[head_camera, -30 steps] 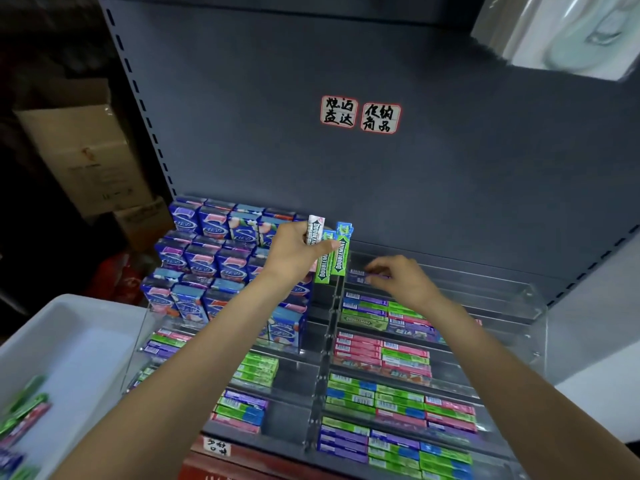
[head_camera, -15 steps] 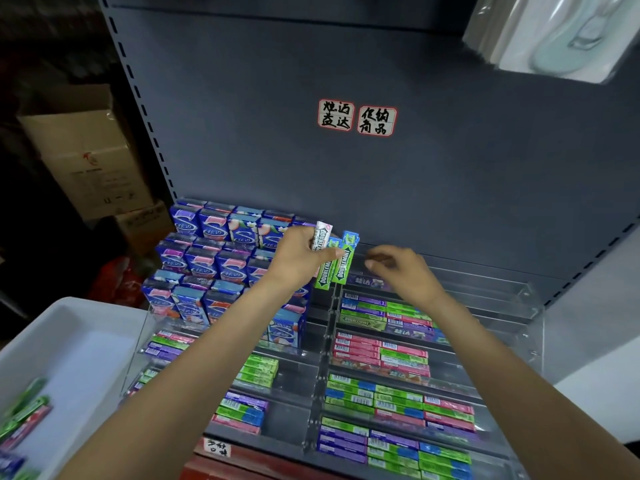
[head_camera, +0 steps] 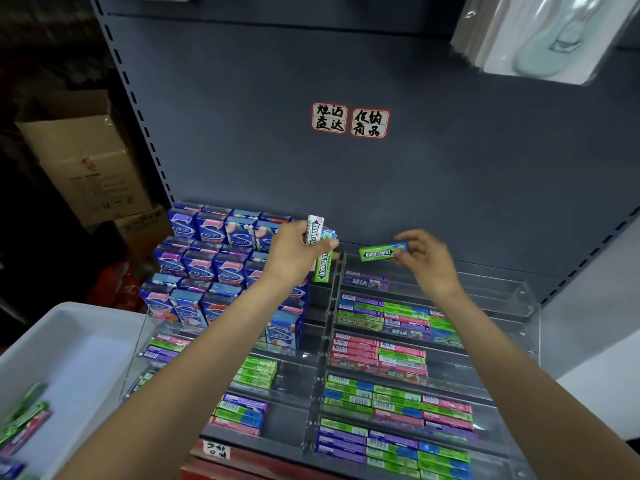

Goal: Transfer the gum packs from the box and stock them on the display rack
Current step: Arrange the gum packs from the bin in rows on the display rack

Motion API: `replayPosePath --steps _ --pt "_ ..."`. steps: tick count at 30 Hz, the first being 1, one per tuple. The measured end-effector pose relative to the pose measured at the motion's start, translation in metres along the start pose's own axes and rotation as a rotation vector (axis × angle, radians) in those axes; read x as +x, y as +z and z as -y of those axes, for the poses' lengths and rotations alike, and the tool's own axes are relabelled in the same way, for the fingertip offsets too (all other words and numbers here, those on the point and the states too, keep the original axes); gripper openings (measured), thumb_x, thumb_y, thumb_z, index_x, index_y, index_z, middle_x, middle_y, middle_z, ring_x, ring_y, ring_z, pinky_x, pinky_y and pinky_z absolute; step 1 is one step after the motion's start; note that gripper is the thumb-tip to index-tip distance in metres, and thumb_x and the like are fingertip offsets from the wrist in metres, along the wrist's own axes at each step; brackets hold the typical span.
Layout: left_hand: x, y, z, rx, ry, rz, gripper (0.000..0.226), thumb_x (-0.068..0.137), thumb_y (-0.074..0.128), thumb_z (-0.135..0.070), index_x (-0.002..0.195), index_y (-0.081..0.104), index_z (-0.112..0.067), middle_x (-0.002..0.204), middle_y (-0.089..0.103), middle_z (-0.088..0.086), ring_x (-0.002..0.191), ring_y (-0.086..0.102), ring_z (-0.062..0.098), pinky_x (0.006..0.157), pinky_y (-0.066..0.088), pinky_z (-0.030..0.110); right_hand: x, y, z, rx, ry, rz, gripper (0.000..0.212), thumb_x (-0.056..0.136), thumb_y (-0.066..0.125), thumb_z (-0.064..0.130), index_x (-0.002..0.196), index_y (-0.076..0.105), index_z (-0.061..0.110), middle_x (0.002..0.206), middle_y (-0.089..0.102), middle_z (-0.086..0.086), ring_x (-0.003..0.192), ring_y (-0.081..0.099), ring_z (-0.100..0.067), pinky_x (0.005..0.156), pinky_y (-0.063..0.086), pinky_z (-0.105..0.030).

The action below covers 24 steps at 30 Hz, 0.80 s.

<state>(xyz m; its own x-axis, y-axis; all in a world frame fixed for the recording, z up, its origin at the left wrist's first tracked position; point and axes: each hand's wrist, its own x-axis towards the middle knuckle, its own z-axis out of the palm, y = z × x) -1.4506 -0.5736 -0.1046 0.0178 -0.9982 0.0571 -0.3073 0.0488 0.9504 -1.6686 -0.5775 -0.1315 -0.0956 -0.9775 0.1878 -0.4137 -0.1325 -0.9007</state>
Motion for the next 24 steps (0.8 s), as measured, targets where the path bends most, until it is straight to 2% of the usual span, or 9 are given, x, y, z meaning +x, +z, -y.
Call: replayPosePath --steps 2,3,5,7,9,14,18,21,24 --pt "-0.001 0.001 0.001 -0.006 -0.004 0.014 0.019 0.082 0.073 -0.016 0.092 0.067 -0.001 0.092 0.072 0.014 0.084 0.070 0.030 0.083 0.054 0.051 -0.001 0.004 -0.007 -0.153 -0.031 0.032 0.020 0.087 0.061 0.002 0.103 0.065 0.013 0.080 0.063 -0.013 0.079 0.064 -0.032 0.078 0.052 -0.034" --pt "-0.003 0.002 0.000 -0.012 -0.008 0.023 0.017 0.082 0.072 -0.015 0.092 0.067 -0.002 0.092 0.072 0.013 0.083 0.071 0.027 0.084 0.054 0.050 -0.001 0.007 -0.009 -0.216 -0.040 0.060 0.019 0.088 0.061 0.003 0.102 0.067 0.012 0.082 0.063 -0.014 0.081 0.064 -0.033 0.075 0.050 -0.030" --pt "-0.004 0.005 0.001 -0.009 -0.013 0.034 0.016 0.083 0.071 -0.014 0.092 0.067 -0.002 0.092 0.073 0.011 0.083 0.071 0.024 0.083 0.055 0.048 -0.001 0.013 -0.011 -0.307 -0.028 0.155 0.018 0.089 0.058 0.004 0.103 0.068 0.011 0.092 0.066 -0.009 0.089 0.064 -0.026 0.074 0.045 -0.022" --pt "-0.004 0.006 0.002 0.018 -0.013 0.029 0.021 0.083 0.071 -0.017 0.092 0.067 0.001 0.091 0.072 0.014 0.084 0.070 0.028 0.082 0.054 0.050 0.001 0.017 -0.010 -0.404 -0.011 0.251 0.022 0.091 0.055 0.004 0.109 0.066 0.011 0.106 0.066 -0.006 0.095 0.059 -0.016 0.080 0.041 -0.021" --pt "-0.004 0.006 0.003 0.031 -0.007 0.029 0.024 0.082 0.072 -0.020 0.092 0.066 0.001 0.091 0.071 0.016 0.086 0.069 0.032 0.080 0.054 0.052 0.003 0.019 -0.009 -0.466 0.000 0.292 0.025 0.092 0.054 0.006 0.114 0.064 0.012 0.112 0.065 -0.006 0.095 0.055 -0.014 0.081 0.040 -0.023" --pt "-0.003 0.007 0.003 0.049 -0.006 0.062 0.024 0.081 0.073 -0.023 0.091 0.066 -0.002 0.092 0.070 0.018 0.087 0.068 0.036 0.080 0.053 0.054 0.006 0.022 -0.009 -0.513 -0.031 0.245 0.021 0.091 0.056 0.006 0.110 0.066 0.009 0.111 0.067 -0.008 0.099 0.060 -0.020 0.084 0.043 -0.024" --pt "-0.004 0.007 0.000 0.031 -0.018 0.067 0.012 0.083 0.071 -0.020 0.086 0.066 -0.010 0.092 0.072 0.009 0.084 0.071 0.024 0.084 0.055 0.047 0.010 0.023 -0.008 -0.562 -0.053 0.245 0.021 0.091 0.057 0.005 0.109 0.067 0.010 0.112 0.067 -0.008 0.101 0.061 -0.021 0.089 0.047 -0.029" --pt "-0.005 0.007 -0.002 0.046 -0.001 0.049 0.009 0.084 0.069 -0.019 0.085 0.065 -0.012 0.088 0.071 0.005 0.085 0.069 0.021 0.080 0.056 0.038 0.010 0.022 -0.009 -0.596 -0.069 0.253 0.022 0.091 0.057 0.006 0.110 0.066 0.010 0.115 0.065 -0.008 0.103 0.061 -0.023 0.090 0.046 -0.030" --pt "-0.003 0.007 0.000 0.036 -0.002 0.061 0.012 0.083 0.070 -0.019 0.090 0.066 -0.010 0.092 0.072 0.006 0.086 0.070 0.021 0.084 0.055 0.041 0.011 0.022 -0.008 -0.636 -0.082 0.274 0.021 0.092 0.056 0.007 0.110 0.065 0.010 0.115 0.064 -0.010 0.102 0.061 -0.024 0.087 0.046 -0.029"
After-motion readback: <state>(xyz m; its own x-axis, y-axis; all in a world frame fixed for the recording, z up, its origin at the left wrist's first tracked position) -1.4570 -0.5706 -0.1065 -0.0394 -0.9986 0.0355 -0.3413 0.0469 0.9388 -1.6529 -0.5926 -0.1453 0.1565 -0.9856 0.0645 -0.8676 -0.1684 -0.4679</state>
